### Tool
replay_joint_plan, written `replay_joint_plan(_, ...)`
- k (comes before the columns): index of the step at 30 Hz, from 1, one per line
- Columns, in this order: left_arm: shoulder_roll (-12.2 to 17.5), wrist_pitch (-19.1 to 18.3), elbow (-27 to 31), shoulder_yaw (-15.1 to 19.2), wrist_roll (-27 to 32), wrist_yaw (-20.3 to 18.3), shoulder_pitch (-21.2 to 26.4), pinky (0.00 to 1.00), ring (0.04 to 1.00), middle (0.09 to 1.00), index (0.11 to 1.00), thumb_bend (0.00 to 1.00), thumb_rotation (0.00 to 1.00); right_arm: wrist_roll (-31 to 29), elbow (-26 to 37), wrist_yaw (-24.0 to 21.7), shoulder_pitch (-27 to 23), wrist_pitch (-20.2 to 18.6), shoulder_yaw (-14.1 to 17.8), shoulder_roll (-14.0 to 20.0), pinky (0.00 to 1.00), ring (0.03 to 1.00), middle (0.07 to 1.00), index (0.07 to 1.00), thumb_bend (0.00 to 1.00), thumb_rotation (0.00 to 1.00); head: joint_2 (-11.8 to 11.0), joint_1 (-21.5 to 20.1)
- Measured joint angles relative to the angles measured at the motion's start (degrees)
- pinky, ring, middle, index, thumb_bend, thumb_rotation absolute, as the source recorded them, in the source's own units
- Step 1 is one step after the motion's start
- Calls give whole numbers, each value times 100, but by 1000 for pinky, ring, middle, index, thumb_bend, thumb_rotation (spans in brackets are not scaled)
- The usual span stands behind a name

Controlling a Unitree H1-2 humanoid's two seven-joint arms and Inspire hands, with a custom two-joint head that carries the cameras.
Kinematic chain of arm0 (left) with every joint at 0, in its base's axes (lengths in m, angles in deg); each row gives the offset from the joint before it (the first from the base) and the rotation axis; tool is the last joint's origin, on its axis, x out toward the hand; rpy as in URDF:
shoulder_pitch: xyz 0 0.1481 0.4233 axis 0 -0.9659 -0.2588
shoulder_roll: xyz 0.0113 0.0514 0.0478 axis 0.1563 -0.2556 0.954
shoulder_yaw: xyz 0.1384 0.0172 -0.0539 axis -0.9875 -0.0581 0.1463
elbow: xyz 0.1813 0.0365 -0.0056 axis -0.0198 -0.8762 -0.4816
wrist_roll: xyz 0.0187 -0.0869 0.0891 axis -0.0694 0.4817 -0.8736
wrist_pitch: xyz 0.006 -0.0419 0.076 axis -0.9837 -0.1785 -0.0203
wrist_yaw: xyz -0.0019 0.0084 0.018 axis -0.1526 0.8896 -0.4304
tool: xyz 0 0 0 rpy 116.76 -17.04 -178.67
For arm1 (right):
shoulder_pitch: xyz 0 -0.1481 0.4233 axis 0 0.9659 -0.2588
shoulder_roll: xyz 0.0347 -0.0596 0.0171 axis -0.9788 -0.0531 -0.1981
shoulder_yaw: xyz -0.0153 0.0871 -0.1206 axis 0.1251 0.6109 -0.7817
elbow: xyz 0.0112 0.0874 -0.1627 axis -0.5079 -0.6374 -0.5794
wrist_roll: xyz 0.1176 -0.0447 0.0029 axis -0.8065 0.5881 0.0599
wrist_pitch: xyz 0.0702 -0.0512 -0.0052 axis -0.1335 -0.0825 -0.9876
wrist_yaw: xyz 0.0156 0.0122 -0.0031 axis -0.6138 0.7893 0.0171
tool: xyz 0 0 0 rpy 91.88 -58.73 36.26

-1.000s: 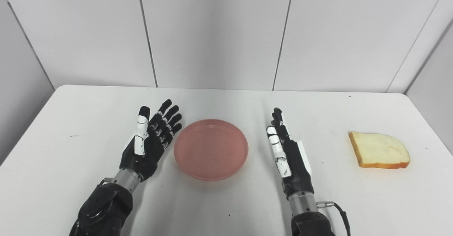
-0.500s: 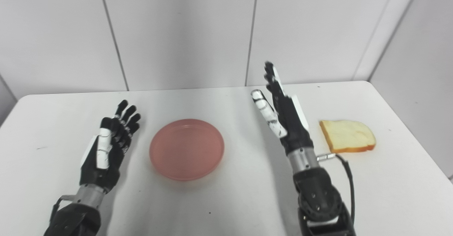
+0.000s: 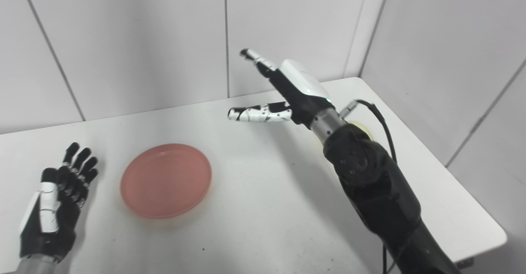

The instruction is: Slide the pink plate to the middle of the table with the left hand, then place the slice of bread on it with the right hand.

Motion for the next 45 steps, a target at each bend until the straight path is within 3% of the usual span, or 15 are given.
replay_joint_plan(7,153,91,-193,130,175,-162,14,978,970,982,982,810,1000,37,-236,-526,-66,-9,17,643,838,907,927,940,1000,218,0,-150)
replay_joint_plan(11,185,111,-210,190,245,-174,18,988,974,985,986,811,1000,17,-300,-644,-62,-6,58,1038,838,907,932,950,1000,227,27,-159)
replay_joint_plan(14,203,111,-264,196,370,-287,28,965,972,984,984,808,1000,4,-491,-827,-38,1,57,1359,852,934,966,993,1000,327,18,-185)
replay_joint_plan(20,307,111,-356,225,426,-322,47,957,967,978,978,808,1000,132,-868,-1066,110,1,-10,1908,873,954,987,1000,1000,327,18,-238)
replay_joint_plan(33,347,101,-381,256,495,-386,78,954,960,971,978,799,1000,297,-1099,-1181,473,129,-95,1976,871,953,999,1000,1000,342,0,-256)
replay_joint_plan(39,352,101,-374,266,493,-385,75,933,949,963,967,788,1000,319,-1595,-1187,490,264,-157,2105,934,994,1000,1000,1000,356,9,-247)
replay_joint_plan(45,355,101,-349,270,493,-385,68,953,959,972,973,791,1000,605,-1842,-1224,423,283,-554,2100,949,1000,1000,1000,1000,326,44,-238)
